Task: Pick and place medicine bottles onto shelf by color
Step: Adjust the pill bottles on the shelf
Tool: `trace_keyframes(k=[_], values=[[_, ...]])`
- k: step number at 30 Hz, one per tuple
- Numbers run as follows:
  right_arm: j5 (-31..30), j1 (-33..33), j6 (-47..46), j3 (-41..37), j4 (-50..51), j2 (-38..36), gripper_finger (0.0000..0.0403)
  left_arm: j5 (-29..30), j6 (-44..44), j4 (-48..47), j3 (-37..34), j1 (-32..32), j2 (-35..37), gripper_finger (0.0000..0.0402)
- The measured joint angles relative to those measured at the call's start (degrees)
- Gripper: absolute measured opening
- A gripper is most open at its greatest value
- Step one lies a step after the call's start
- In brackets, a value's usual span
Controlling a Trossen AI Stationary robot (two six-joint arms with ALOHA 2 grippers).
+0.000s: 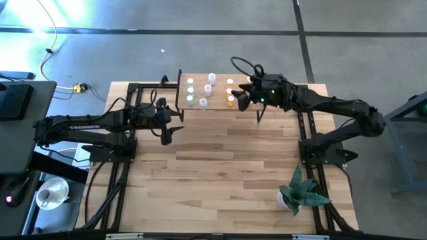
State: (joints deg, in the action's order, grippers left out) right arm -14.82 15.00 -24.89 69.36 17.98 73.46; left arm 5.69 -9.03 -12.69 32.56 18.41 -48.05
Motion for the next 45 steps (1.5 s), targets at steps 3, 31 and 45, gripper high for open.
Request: trace_keyframes(k=[3, 31, 45], values=[[3.6, 2.5, -3.4, 0.0, 0.0, 1.2, 0.0232, -0.3, 0.0, 0.0, 0.0, 0.0, 0.0, 0.0255], [8.6, 4.5, -3.6, 19.1, 25.5, 18.0, 0.0232, -0.5, 1.4, 0.0, 0.0, 0.0, 0.0, 0.0255], [6.3, 4.6, -4.8, 19.1, 27.9, 20.2, 0.0232, -0.4, 1.4, 0.0, 0.0, 0.0, 0.0, 0.0255]])
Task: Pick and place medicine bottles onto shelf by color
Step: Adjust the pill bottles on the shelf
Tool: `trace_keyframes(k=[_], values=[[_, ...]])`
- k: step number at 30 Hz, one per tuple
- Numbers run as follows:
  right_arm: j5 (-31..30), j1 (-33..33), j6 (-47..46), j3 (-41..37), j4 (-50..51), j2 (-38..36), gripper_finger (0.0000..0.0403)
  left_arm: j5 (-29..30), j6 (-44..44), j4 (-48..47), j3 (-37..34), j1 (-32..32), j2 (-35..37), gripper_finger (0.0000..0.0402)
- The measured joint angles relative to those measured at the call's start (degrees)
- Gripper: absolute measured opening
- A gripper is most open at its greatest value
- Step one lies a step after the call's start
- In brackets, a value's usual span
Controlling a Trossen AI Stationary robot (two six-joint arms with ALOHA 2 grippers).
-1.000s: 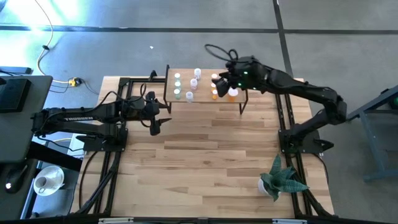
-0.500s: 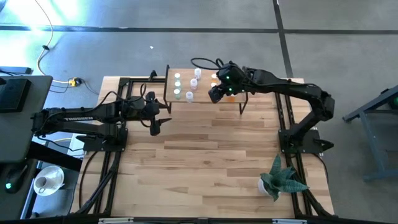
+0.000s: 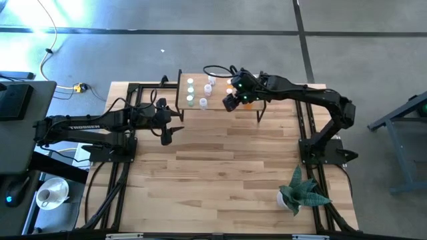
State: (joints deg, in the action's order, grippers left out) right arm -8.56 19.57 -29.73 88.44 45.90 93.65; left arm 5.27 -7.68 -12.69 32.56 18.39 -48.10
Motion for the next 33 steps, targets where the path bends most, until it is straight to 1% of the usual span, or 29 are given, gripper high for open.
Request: trace_keyframes(k=[11, 21, 33], values=[[0.3, 0.3, -0.5, -0.2, 0.3, 1.1, 0.0232, 0.0, 0.0, 0.0, 0.0, 0.0, 0.0, 0.0255], [2.1, 0.3, -1.3, -0.2, 0.6, 1.9, 0.0232, 0.0, 0.0, -0.2, 0.0, 0.0, 0.0, 0.0255], [4.0, 0.3, -0.2, -0.2, 0.1, 1.9, 0.0232, 0.0, 0.0, -0.4, 0.0, 0.0, 0.0, 0.0255]])
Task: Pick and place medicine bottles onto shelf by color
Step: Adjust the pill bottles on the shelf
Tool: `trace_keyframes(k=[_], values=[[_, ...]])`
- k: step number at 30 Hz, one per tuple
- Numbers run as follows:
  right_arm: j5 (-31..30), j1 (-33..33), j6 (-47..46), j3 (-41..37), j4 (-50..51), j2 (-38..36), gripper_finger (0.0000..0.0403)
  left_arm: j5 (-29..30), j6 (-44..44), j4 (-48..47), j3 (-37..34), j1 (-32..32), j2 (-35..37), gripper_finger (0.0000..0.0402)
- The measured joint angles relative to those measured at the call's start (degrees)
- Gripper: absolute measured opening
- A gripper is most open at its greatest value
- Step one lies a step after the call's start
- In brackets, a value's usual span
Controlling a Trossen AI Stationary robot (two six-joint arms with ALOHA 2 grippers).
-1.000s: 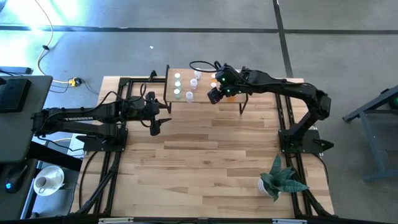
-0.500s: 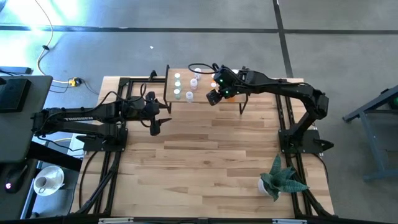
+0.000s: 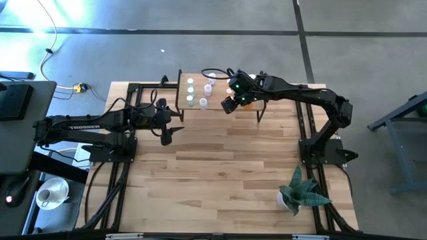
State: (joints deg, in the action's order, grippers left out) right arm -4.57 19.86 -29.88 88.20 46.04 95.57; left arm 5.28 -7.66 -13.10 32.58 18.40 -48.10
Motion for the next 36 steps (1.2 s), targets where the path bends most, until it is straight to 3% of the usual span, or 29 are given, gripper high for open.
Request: trace_keyframes(k=[9, 18, 21, 27, 36], values=[[-1.4, 0.0, 0.3, 0.2, 0.3, 0.0, 0.0232, -4.6, 0.0, 2.4, 0.0, 0.0, -0.3, 0.0255], [-1.6, 0.0, 2.0, 6.1, 3.8, 0.0, 0.0232, -4.3, -0.5, 3.1, 0.0, 0.0, -0.4, 0.0255], [-4.4, 0.0, 3.3, 8.5, 5.9, 0.0, 0.0232, -4.2, -0.9, 2.7, 0.0, 0.0, -1.2, 0.0255], [-6.4, -0.4, 3.5, 11.6, 5.7, -0.1, 0.0232, 1.8, -1.6, 0.0, 0.0, 0.0, -1.2, 0.0255], [-7.6, -3.2, 10.8, 12.0, -8.7, -0.1, 0.0232, 10.9, -3.0, -2.4, 0.0, 0.0, -0.1, 0.0255]])
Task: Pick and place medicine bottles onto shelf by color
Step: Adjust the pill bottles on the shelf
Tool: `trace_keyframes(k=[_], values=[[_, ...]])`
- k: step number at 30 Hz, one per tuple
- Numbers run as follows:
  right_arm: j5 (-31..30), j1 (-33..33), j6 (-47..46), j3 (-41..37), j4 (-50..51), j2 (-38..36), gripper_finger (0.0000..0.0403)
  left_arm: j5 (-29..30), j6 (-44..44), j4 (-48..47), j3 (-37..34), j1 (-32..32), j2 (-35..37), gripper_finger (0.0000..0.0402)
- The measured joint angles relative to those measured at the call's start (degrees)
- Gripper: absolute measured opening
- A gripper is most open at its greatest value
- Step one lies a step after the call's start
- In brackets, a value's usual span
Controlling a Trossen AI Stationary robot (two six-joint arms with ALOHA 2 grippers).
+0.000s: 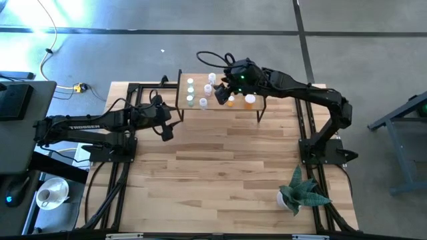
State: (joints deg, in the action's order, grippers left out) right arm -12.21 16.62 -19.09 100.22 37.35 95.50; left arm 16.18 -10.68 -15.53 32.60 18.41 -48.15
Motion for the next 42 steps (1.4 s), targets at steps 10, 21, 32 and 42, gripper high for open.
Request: trace_keyframes(k=[10, 21, 32, 42], values=[[3.9, -0.4, 13.7, 0.0, -18.2, 4.5, 0.0232, 1.3, 1.6, 0.0, 0.0, 0.0, 0.0, 0.0255], [8.6, -4.2, 22.6, 0.0, -15.1, 11.5, 0.0232, 1.1, 1.7, -0.9, 0.0, 0.0, 0.0, 0.0255], [4.8, -4.7, 29.8, -0.3, -14.3, 13.8, 0.0232, 0.7, 3.0, -1.2, 0.0, 0.0, -0.1, 0.0255], [3.1, -4.6, 31.2, -0.3, -14.3, 15.6, 0.0232, 0.5, 3.0, -1.4, 0.0, 0.0, -0.1, 0.0255]])
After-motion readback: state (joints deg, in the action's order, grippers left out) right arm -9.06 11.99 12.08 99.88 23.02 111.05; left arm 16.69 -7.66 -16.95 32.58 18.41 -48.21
